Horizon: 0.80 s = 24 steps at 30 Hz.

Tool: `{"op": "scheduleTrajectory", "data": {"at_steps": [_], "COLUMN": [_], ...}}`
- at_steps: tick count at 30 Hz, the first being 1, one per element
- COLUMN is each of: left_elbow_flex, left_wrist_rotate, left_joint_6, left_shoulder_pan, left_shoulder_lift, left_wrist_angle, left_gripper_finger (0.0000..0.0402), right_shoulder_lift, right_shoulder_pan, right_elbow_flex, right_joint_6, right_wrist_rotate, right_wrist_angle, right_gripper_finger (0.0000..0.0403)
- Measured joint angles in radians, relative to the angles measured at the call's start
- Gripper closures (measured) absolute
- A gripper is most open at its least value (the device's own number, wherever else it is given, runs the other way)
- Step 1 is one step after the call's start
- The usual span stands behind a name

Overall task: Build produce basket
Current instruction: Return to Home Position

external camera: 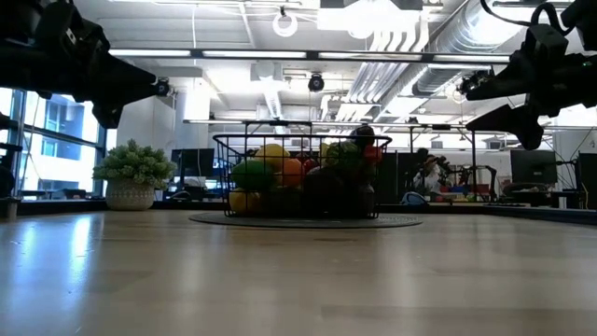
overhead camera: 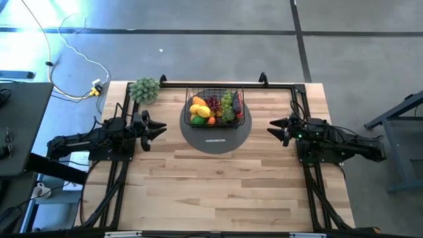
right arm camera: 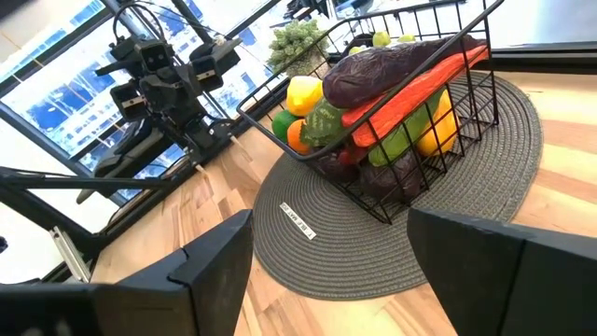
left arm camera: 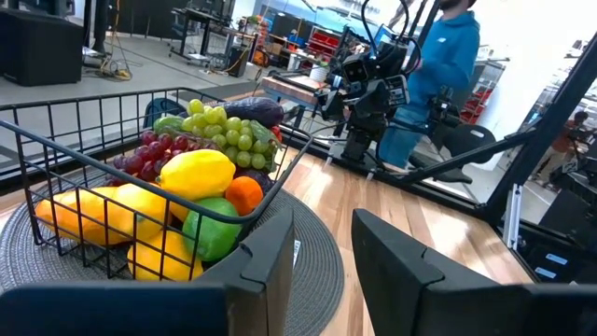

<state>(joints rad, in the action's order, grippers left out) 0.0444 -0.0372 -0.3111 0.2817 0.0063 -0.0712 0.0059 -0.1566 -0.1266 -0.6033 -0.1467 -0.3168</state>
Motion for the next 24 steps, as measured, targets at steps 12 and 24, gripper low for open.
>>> {"op": "scheduleTrajectory", "data": {"at_steps": [12,24], "left_elbow_flex": [0.0,0.0], "left_wrist_rotate": [0.0,0.0], "left_joint_6": [0.0,0.0], "left_shoulder_pan": [0.0,-0.062], "left_shoulder_lift": [0.0,0.0], "left_wrist_angle": [0.0,0.0], "left_gripper_finger": [0.03,0.03], "right_shoulder_lift": [0.0,0.0], "right_shoulder_pan": [0.0,0.0], "right_elbow_flex": [0.0,-0.001], "right_joint_6": [0.0,0.0], "right_wrist_rotate": [0.0,0.0], "right_wrist_angle": [0.0,0.0], "right_gripper_finger": [0.0139,0.0139]}}
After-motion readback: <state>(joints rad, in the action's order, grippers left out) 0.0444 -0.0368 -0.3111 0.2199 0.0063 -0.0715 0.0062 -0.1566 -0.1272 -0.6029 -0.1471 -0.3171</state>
